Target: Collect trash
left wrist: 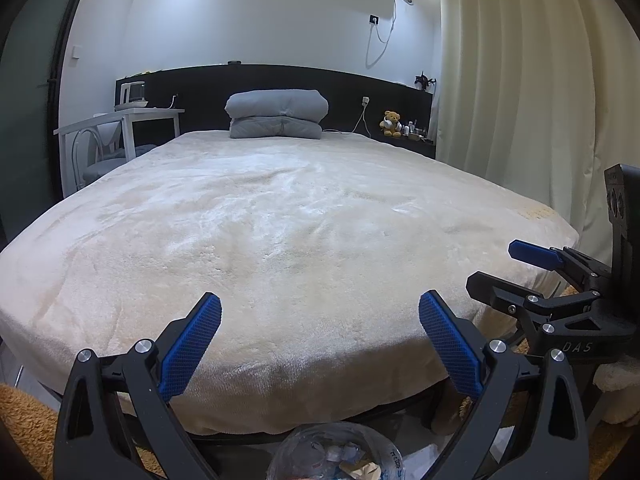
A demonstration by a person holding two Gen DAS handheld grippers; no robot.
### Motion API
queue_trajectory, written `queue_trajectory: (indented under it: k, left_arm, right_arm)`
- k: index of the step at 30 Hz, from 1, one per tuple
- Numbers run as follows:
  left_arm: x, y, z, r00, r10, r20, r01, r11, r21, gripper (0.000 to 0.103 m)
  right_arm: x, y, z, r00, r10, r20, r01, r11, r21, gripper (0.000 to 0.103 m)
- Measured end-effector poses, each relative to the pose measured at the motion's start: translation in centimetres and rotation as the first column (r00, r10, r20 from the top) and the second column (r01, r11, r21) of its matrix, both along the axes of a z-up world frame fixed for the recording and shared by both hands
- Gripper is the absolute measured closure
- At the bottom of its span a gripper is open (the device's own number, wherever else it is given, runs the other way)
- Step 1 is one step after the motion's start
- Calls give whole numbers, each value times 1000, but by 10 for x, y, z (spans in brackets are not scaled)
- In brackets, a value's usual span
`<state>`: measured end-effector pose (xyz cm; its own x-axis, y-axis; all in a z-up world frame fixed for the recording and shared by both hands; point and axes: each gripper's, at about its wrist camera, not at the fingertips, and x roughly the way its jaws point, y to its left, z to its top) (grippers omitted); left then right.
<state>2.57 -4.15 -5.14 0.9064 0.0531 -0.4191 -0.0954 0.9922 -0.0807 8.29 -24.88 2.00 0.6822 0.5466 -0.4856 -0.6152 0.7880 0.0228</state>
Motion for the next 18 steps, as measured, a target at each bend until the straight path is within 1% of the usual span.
queue_trajectory:
  k: [18]
  left_arm:
    - [1, 0, 1, 1000, 2, -1, -2, 1000, 5, 6]
  right_arm:
    - [-1, -1, -1, 1000, 0, -6, 0, 1000, -4, 5]
